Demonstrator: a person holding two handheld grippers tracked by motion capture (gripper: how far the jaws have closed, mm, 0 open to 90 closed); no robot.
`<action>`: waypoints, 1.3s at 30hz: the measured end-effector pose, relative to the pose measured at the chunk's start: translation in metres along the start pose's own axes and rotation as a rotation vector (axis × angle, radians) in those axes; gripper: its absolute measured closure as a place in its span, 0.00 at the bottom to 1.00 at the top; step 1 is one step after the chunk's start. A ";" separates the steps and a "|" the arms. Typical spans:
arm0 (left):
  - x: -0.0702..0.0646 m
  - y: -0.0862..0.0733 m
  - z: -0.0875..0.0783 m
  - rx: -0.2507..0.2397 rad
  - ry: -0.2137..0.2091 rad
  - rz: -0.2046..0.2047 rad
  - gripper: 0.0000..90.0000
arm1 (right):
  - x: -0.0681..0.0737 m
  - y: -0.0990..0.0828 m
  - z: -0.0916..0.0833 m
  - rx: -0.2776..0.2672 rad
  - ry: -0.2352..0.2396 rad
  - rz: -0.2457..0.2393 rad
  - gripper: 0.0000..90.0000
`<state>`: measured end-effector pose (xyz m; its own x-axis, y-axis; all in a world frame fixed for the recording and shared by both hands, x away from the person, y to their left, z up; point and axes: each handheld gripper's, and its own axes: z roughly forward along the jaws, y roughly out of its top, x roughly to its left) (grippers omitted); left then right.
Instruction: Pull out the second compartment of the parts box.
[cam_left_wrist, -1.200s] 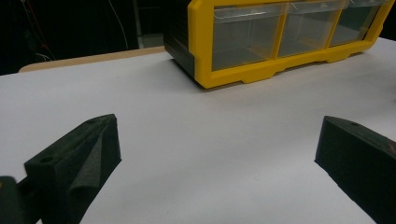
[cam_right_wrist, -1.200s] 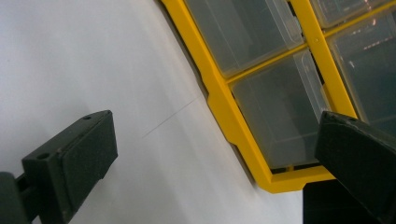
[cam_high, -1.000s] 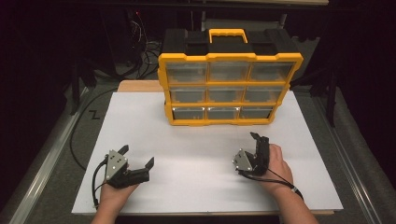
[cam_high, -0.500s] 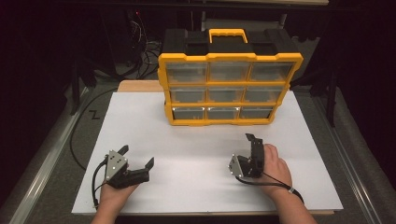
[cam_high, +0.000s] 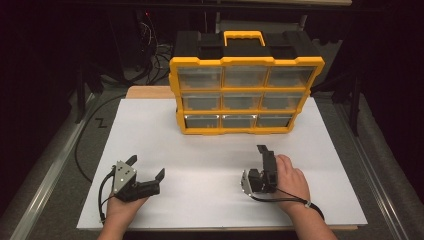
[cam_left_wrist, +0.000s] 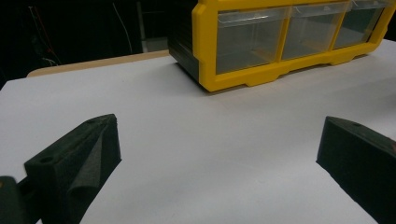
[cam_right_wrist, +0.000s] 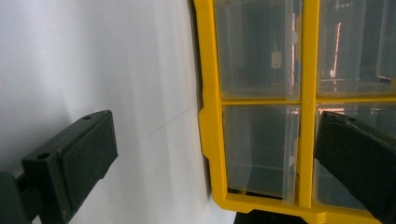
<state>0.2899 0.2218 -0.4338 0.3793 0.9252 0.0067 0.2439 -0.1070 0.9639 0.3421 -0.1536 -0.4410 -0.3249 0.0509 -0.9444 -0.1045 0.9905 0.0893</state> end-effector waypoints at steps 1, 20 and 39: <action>0.000 0.000 0.000 0.007 0.001 -0.003 0.00 | 0.001 0.001 0.000 0.003 0.001 -0.005 0.01; -0.005 -0.001 0.003 0.014 -0.009 0.038 0.00 | -0.007 0.019 0.014 0.017 -0.147 -0.061 0.26; -0.009 -0.002 0.005 0.027 -0.043 0.074 0.00 | -0.066 0.038 0.027 0.010 -0.284 -0.079 0.37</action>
<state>0.2903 0.2124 -0.4369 0.4347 0.8982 0.0660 0.2372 -0.1848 0.9537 0.3846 -0.1161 -0.3843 -0.0401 0.0063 -0.9992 -0.1090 0.9940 0.0106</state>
